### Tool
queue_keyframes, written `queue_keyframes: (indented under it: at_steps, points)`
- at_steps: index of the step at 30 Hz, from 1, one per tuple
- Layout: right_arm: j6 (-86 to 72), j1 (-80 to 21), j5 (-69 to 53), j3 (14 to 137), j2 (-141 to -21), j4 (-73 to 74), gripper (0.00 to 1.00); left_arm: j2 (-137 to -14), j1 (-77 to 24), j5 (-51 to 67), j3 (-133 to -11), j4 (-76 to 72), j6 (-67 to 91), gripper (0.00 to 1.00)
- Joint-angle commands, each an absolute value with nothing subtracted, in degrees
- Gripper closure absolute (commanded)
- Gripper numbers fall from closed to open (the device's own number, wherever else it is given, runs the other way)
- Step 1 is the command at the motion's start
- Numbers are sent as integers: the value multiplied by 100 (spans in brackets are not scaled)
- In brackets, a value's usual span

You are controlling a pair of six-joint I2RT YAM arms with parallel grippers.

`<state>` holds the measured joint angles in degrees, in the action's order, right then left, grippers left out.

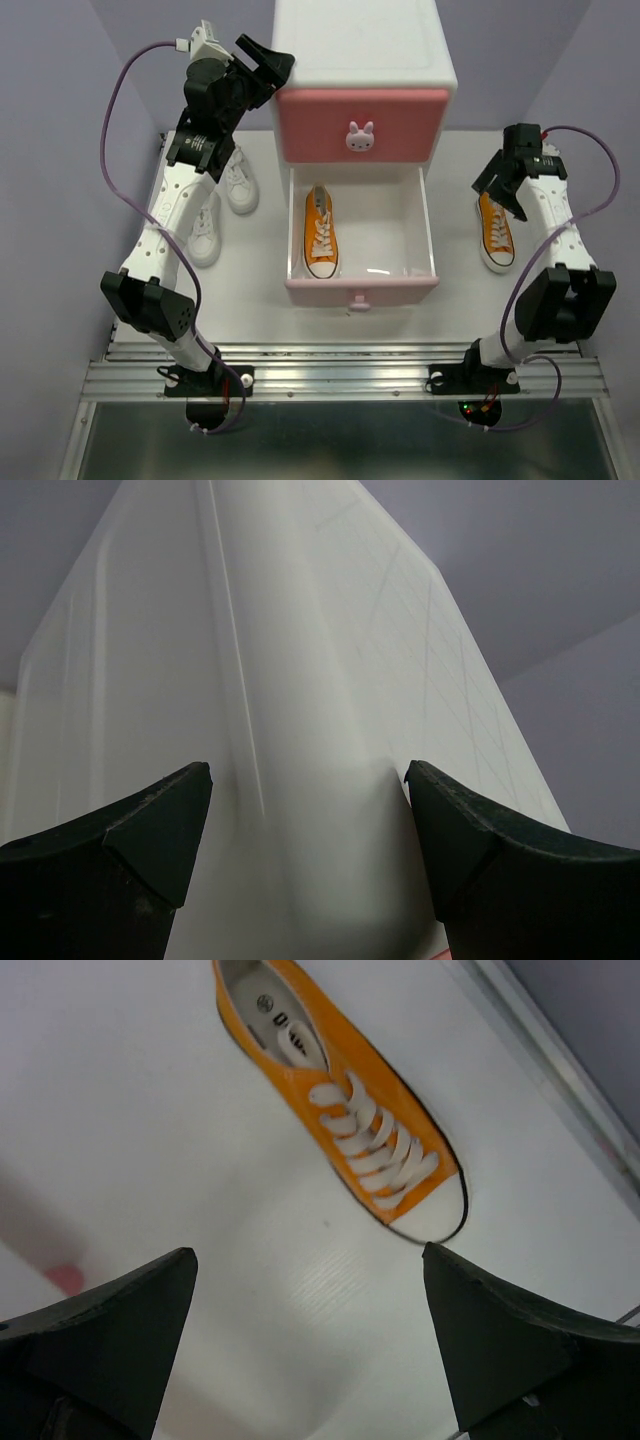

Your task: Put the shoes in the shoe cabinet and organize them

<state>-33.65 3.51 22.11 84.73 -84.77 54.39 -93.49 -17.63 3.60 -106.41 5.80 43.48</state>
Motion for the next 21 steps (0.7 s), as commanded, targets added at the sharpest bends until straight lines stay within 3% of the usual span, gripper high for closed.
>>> queue_keyframes:
  at_steps: [1, 10, 18, 21]
  points:
    - [-1892, 729, 2065, 9219, -9332, 5019, 0, -9817, -1652, 202, -9827, 3103, 3463, 12]
    - [-88, 1160, 1460, 10230, -11020, 4957, 0, -9756, -1652, 202, -9703, 3050, 3428, 12]
    - [-62, 1397, 897, 9476, -11153, 4790, 0, -9729, -1652, 167, -9615, 2971, 3419, 12]
    - [-140, 1397, 721, 9352, -11319, 4816, 10, -9738, -1652, 158, -9580, 2971, 3401, 12]
